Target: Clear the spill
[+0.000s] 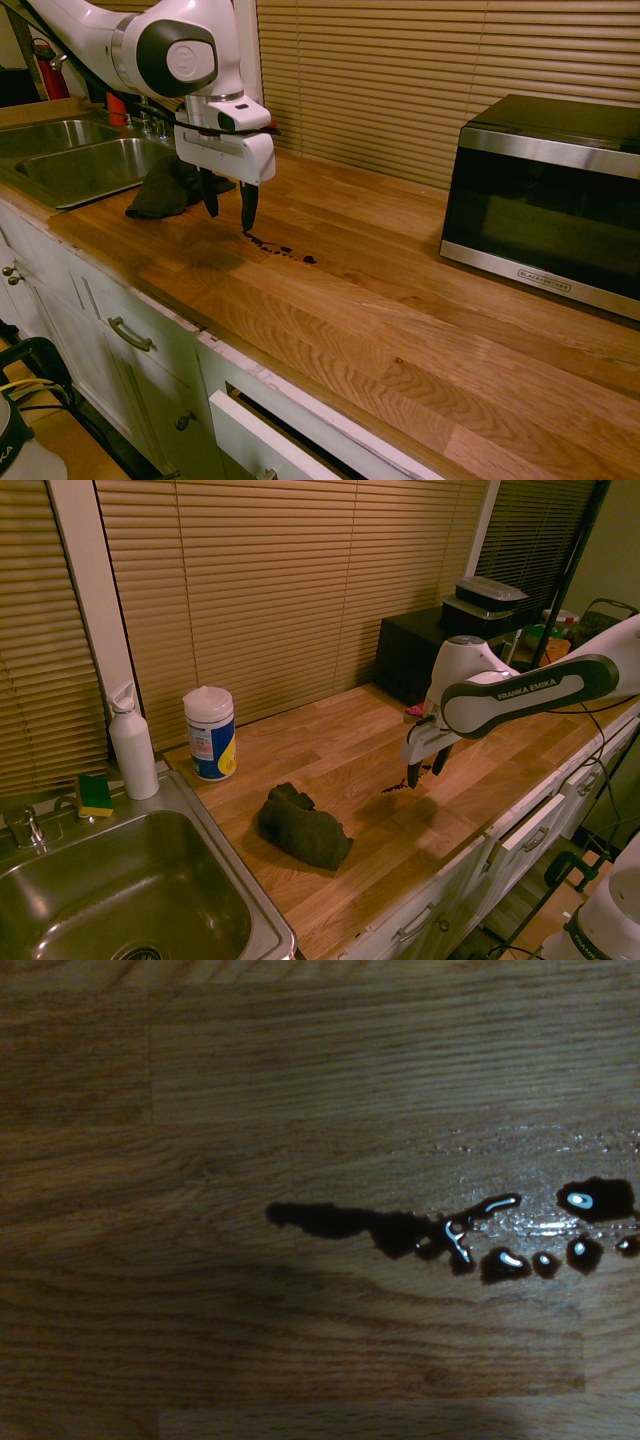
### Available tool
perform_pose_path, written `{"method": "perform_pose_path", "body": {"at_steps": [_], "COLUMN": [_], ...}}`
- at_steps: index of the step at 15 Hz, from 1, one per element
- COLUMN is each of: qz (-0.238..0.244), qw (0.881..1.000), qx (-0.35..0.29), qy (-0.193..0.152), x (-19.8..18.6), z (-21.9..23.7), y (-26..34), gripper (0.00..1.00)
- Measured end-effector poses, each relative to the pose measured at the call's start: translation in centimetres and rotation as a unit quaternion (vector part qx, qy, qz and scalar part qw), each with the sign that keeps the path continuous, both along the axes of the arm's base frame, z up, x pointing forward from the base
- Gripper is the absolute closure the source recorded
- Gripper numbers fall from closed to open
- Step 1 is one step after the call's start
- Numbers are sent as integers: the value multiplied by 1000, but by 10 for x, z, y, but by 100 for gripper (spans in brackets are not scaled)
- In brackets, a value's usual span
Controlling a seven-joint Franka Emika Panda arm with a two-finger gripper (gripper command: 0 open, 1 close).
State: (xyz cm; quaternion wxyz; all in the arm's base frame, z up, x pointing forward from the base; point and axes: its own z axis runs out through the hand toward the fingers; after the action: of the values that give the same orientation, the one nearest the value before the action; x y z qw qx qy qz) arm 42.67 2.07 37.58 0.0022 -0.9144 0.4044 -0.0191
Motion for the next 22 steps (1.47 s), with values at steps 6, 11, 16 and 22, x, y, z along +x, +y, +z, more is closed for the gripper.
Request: {"method": "perform_pose_path", "body": {"at_steps": [6, 11, 16, 22], "qz": [20, 82, 121, 157], "qw": [999, 994, 988, 981], "qx": [23, 34, 46, 59], "qy": [-32, -69, -86, -99], "x": [7, 29, 57, 73], "z": [7, 26, 38, 49], "y": [19, 92, 166, 247], "gripper": [0, 0, 0, 0]}}
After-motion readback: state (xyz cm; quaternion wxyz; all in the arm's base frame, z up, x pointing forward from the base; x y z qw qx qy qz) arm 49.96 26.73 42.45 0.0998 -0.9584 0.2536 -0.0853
